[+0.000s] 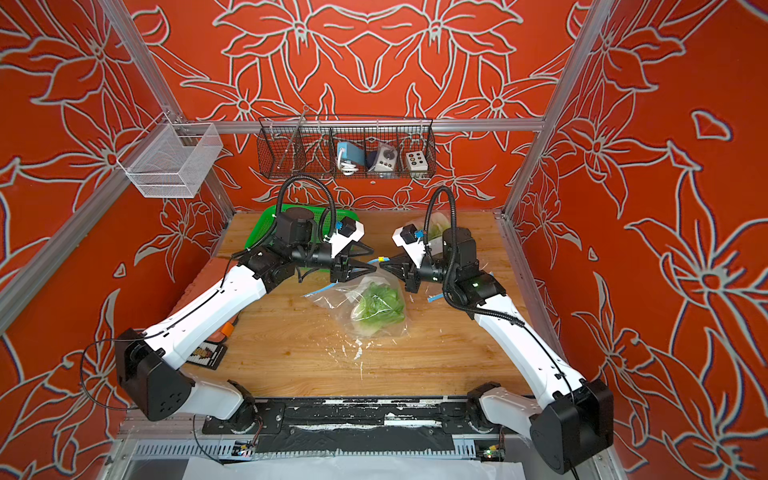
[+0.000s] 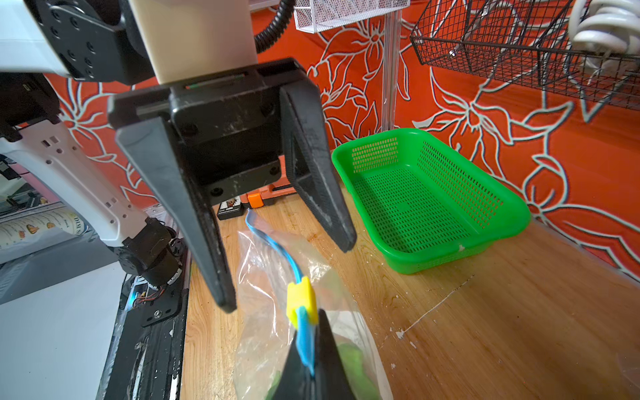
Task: Open the zip-top bag and take out the chinese cabbages
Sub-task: Unzip the zipper on the zipper food storage bag.
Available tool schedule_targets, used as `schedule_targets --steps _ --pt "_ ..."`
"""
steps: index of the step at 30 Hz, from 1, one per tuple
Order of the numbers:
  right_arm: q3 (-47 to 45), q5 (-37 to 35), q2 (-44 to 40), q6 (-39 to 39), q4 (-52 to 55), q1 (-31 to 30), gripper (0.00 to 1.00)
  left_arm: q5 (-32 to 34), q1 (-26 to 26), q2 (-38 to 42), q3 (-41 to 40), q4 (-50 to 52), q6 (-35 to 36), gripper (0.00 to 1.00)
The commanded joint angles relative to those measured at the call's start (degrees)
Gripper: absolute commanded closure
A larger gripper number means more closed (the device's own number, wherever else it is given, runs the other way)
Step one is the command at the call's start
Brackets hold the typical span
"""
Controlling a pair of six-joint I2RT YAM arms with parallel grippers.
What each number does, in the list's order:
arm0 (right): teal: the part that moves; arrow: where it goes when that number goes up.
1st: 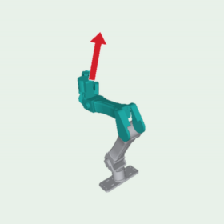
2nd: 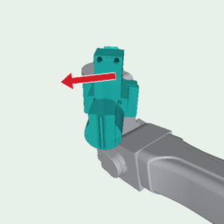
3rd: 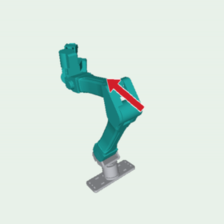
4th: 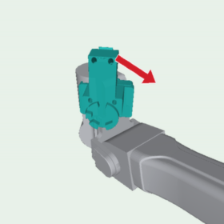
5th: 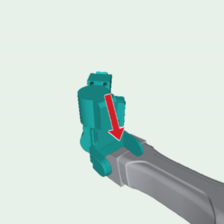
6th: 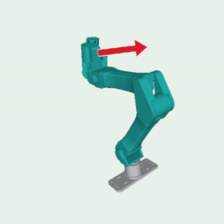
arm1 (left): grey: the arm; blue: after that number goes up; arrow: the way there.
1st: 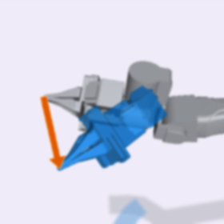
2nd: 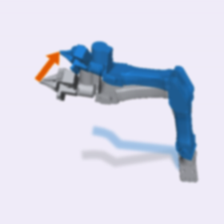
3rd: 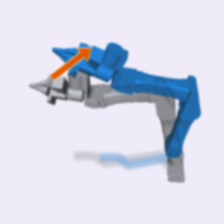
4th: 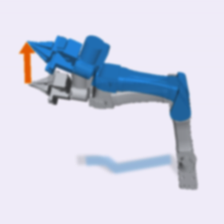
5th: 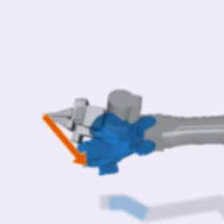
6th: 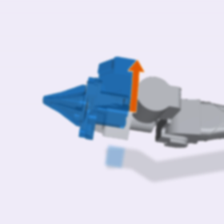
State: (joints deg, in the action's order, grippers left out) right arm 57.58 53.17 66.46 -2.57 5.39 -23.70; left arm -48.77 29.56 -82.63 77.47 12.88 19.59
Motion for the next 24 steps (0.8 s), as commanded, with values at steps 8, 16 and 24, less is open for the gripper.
schedule_targets --steps 8,16,24 --pt "2.1 4.0 -0.1 -1.6 0.7 -0.3 1.0 -4.0 0.3 -1.7 2.7 -2.7 -0.3 0.55" --pt "2.1 3.6 -0.5 -2.1 1.2 -0.3 1.0 -5.0 1.2 -3.3 3.6 -2.4 -0.4 0.63" --pt "2.0 3.1 -0.7 -2.4 1.6 -0.3 1.0 -5.0 1.6 -3.9 3.7 -2.2 -0.3 0.78"
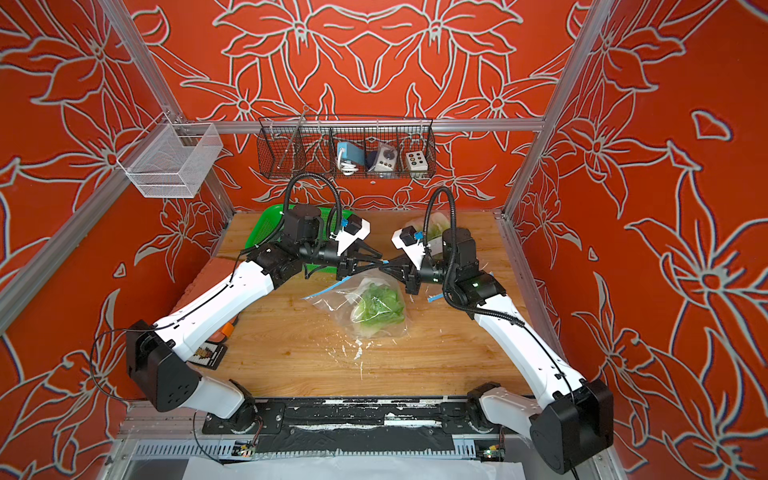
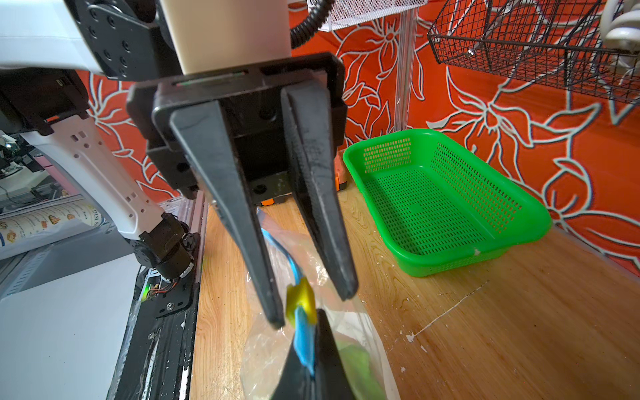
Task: Open the zip-top bag and take out the chinese cabbages
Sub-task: Unzip the zipper on the zipper food storage bag.
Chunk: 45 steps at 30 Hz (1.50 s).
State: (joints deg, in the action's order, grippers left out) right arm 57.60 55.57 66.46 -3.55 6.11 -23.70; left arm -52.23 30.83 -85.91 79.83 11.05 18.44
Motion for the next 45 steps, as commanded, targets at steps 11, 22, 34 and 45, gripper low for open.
schedule_targets --steps 11,22,34,45 --pt "1.2 -3.8 -2.0 0.3 -0.9 -0.2 1.0 0.1 0.3 0.4 0.2 -0.1 1.2 0.92" --pt "0.5 -6.0 -2.8 2.1 -2.7 0.1 1.0 0.9 -0.5 2.3 -1.9 -1.4 0.6 0.98" --pt "-1.4 -11.2 -3.7 7.5 -8.5 1.8 1.0 2.3 -4.4 5.5 -6.7 -1.8 0.0 0.98" --pt "3.9 -11.6 0.7 9.4 -7.7 7.9 1.0 8.5 -4.7 8.9 -10.9 -1.3 -0.6 0.97"
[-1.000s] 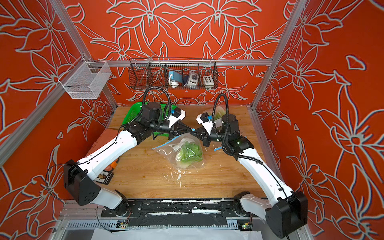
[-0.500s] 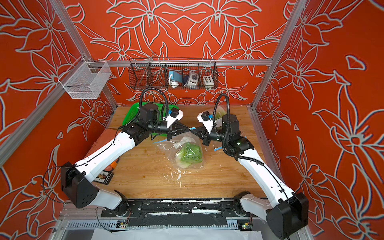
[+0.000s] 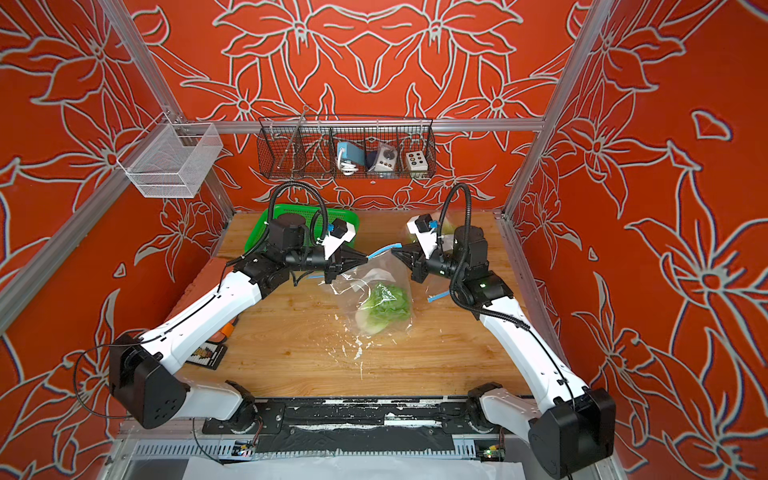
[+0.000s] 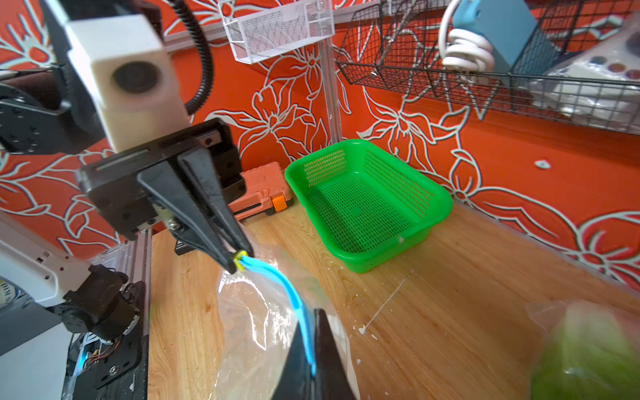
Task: Open the zip-top bag and take out the chinese cabbages
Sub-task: Unzip the zipper on the zipper food storage bag.
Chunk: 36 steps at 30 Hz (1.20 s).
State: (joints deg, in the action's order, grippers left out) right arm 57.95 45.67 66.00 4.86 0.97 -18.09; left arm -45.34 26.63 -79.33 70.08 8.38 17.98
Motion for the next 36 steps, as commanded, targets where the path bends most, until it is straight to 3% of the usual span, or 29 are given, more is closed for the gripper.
schedule_targets --steps 1,14,24,36 --pt "4.3 -1.5 1.7 1.1 -2.7 3.1 1.0 1.9 -0.5 2.9 -1.8 1.3 -0.1 0.97" --pt "10.2 -0.2 6.4 2.6 -4.2 9.8 1.0 8.3 -0.1 9.4 -5.8 5.1 -1.0 0.97" --pt "12.1 0.2 9.0 1.8 -3.3 10.5 1.0 11.3 0.0 16.4 -11.0 7.1 -2.1 0.97" --pt "12.7 0.5 10.6 2.4 -1.8 10.5 1.0 10.9 0.0 17.9 -12.9 7.8 -2.8 0.96"
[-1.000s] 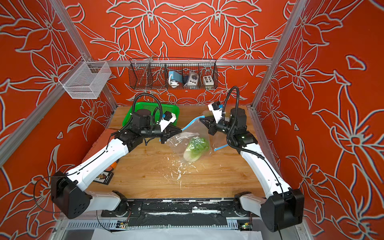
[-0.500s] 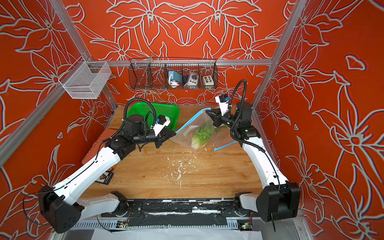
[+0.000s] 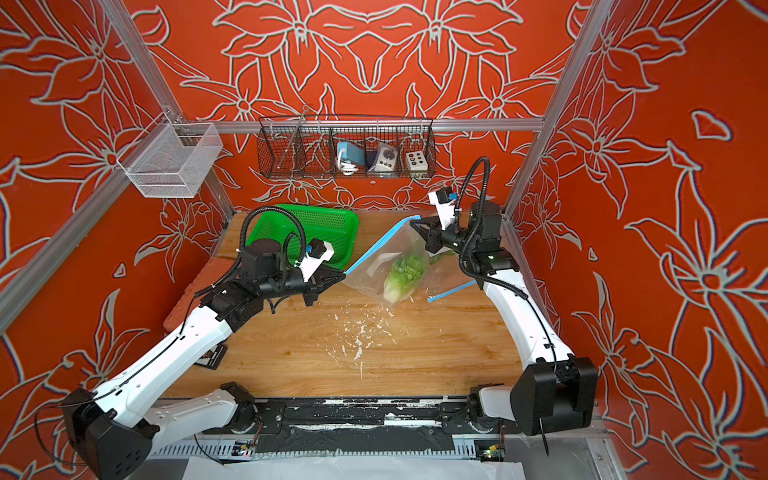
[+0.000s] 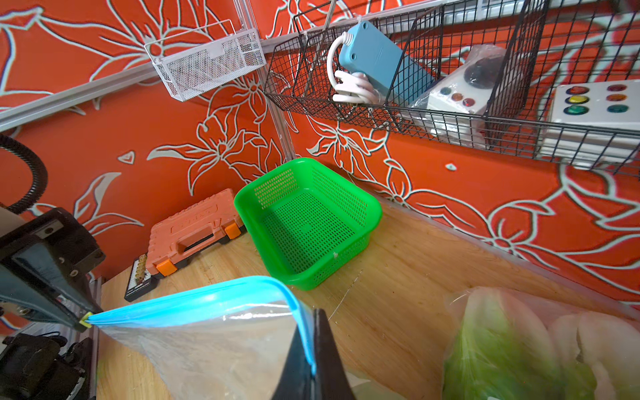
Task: Open the zip-top bag and take out the chinese cabbages
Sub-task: Unzip the zipper on the zipper food storage bag, then open the zipper of the food storage bag at the center of the board.
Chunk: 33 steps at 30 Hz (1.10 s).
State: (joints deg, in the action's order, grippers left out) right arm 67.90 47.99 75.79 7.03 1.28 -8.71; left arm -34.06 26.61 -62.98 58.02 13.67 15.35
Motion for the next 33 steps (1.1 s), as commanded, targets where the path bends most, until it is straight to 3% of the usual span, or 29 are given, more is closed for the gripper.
schedule_targets --steps 1,3,4,7,8,10,16,21,33 --pt "2.9 -1.7 1.0 0.8 -2.2 1.1 1.0 -0.4 0.0 1.5 -1.1 1.9 -0.8 0.96" --pt "3.0 -1.9 1.0 2.2 -2.2 1.1 1.0 -0.5 0.1 1.3 -1.5 0.8 -2.0 0.96" --pt "2.9 -2.9 0.6 3.5 -2.2 1.1 0.92 -0.3 0.0 0.9 -1.8 -0.3 -2.9 0.96" --pt "2.6 -9.1 -0.9 10.8 -0.2 1.1 0.48 -0.5 0.0 0.4 -2.9 -4.1 -6.5 0.95" --pt "2.1 -9.4 -1.6 12.2 0.3 1.1 0.37 -0.8 0.1 0.3 -3.4 -5.9 -7.9 0.95" --pt "-0.6 -9.8 -3.6 16.9 -1.3 1.0 0.25 -0.4 0.0 -0.2 -4.1 -8.8 -11.4 0.95" --pt "-6.6 -19.3 -11.0 26.7 4.1 0.5 0.17 -2.8 0.0 -1.8 -4.3 -14.4 -16.9 0.95" --pt "-8.8 -19.5 -13.8 29.7 5.5 -3.9 0.19 -3.6 0.1 -2.8 -4.0 -14.5 -16.5 0.95" --pt "-4.6 -19.5 -7.1 33.1 3.9 -13.6 0.21 -4.3 0.5 -3.7 -4.2 -13.6 -14.6 0.95"
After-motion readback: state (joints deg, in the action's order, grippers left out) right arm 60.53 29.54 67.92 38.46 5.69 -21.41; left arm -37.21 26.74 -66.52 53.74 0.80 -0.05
